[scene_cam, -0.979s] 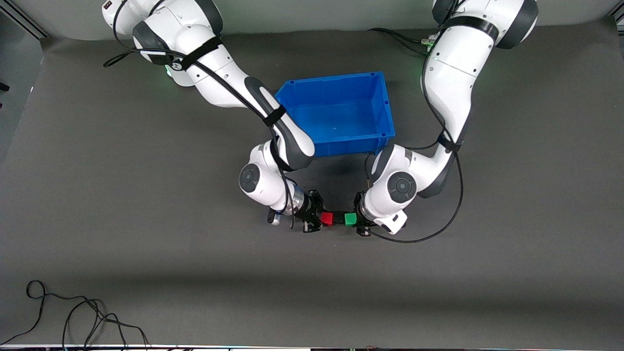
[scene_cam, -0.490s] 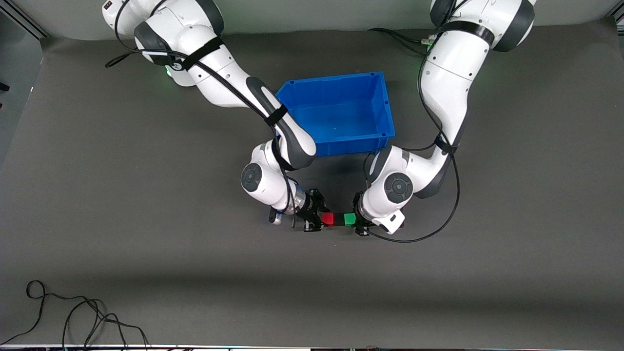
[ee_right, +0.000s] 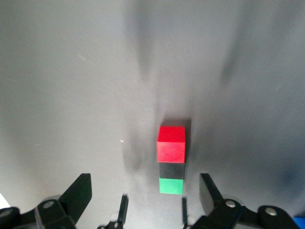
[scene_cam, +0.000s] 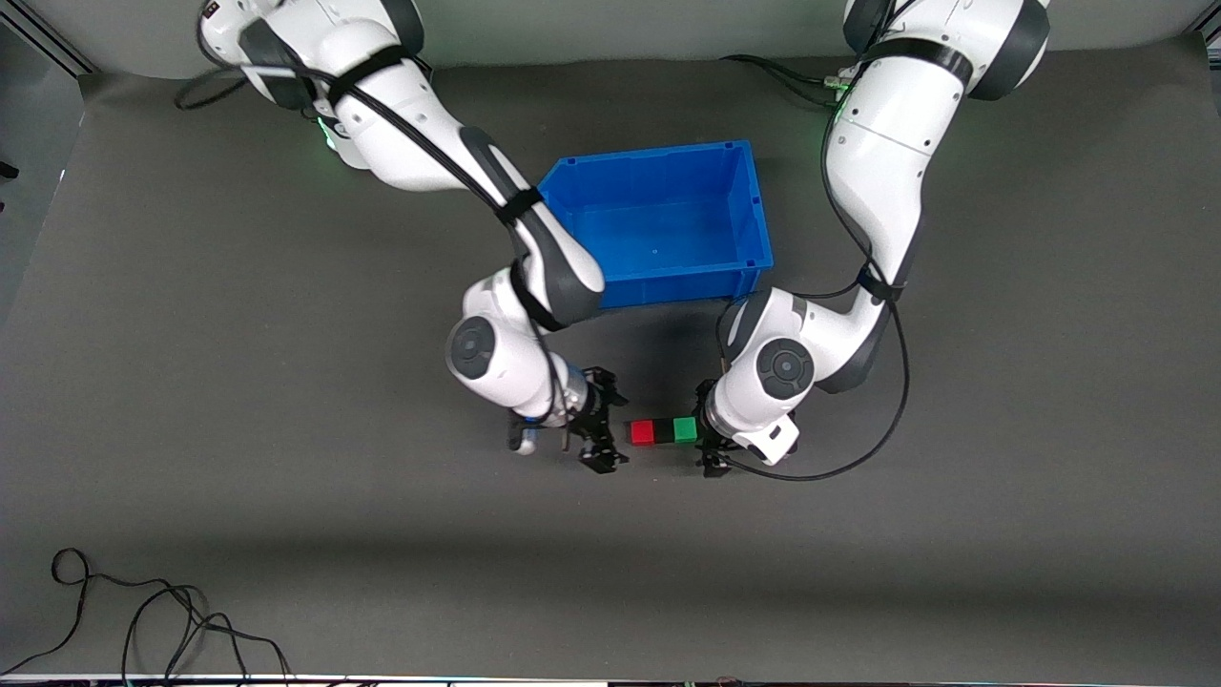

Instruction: Attach green and red cubes to black cube

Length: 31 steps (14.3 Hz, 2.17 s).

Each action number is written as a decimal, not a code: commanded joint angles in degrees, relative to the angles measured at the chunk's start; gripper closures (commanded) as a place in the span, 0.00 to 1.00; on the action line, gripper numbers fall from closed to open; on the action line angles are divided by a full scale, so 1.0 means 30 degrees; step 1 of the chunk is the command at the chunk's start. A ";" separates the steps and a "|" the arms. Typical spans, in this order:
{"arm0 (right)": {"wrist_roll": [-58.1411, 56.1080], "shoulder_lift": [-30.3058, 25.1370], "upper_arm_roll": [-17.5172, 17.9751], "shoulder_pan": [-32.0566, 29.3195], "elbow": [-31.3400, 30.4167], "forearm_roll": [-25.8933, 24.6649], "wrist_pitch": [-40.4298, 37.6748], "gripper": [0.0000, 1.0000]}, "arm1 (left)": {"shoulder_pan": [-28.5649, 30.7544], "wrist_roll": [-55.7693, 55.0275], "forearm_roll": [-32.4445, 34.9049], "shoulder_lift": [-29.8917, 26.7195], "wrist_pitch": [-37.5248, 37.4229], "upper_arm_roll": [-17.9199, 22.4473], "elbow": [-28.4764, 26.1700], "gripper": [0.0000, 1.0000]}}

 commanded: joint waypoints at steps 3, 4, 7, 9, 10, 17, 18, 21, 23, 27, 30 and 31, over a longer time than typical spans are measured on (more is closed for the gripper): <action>-0.4047 -0.4167 -0.2515 -0.0051 -0.0641 -0.3350 -0.6786 0.00 | 0.1882 0.5068 0.0354 -0.4531 -0.4239 -0.0042 -0.0815 0.00; -0.5774 -0.4899 -0.3190 -0.0022 -0.0641 -0.3819 -0.8484 0.00 | 0.2234 0.6246 0.0323 -0.5469 -0.4216 -0.0014 -0.1398 0.00; -1.1602 -0.6775 -0.5475 0.0037 -0.0757 -0.5021 -1.2008 0.00 | 0.3464 1.1414 0.0762 -0.7523 -0.6281 0.0045 -0.2104 0.00; -1.5529 -0.8646 -0.6242 -0.0137 -0.1836 -0.6305 -1.2485 0.00 | 0.4577 1.5993 0.0761 -0.8404 -0.9039 0.0045 -0.2165 0.00; -1.6794 -0.9729 -0.6099 -0.0719 -0.2596 -0.7532 -1.2486 0.00 | 0.5335 1.8363 0.0820 -0.8785 -0.9920 0.0045 -0.2310 0.00; -2.5637 -1.4894 -0.0567 -0.8095 -0.5738 -1.1880 -1.2515 0.00 | 0.7420 2.8241 0.5271 -0.9607 -1.2706 0.0221 -0.3074 0.00; -2.7511 -1.4984 0.0020 -0.9210 -0.5710 -1.1880 -1.2486 0.00 | 0.8119 2.9710 0.5216 -0.9899 -1.2973 0.0192 -0.3102 0.00; -3.1098 -1.5218 0.1719 -1.2172 -0.5651 -1.1880 -1.2486 0.00 | 0.9149 3.4893 0.4164 -1.0778 -1.3560 0.0250 -0.3045 0.00; -3.2647 -1.5277 0.1930 -1.2706 -0.5651 -1.1851 -1.2486 0.00 | 0.9679 3.6547 0.4014 -1.1131 -1.4115 0.0163 -0.2986 0.00; -3.4500 -1.5307 0.1725 -1.2591 -0.5709 -1.1822 -1.2544 0.00 | 0.9562 3.6873 0.4014 -1.1104 -1.4145 0.0075 -0.1731 0.00; -3.4532 -1.5395 0.1987 -1.2997 -0.5651 -1.1851 -1.2544 0.00 | 0.9620 3.6902 0.4014 -1.1132 -1.4789 0.0075 -0.1023 0.00; -3.4532 -1.5424 0.2308 -1.3174 -0.5651 -1.1822 -1.2573 0.00 | 0.9650 3.6902 0.4043 -1.1365 -1.4879 0.0075 -0.1168 0.00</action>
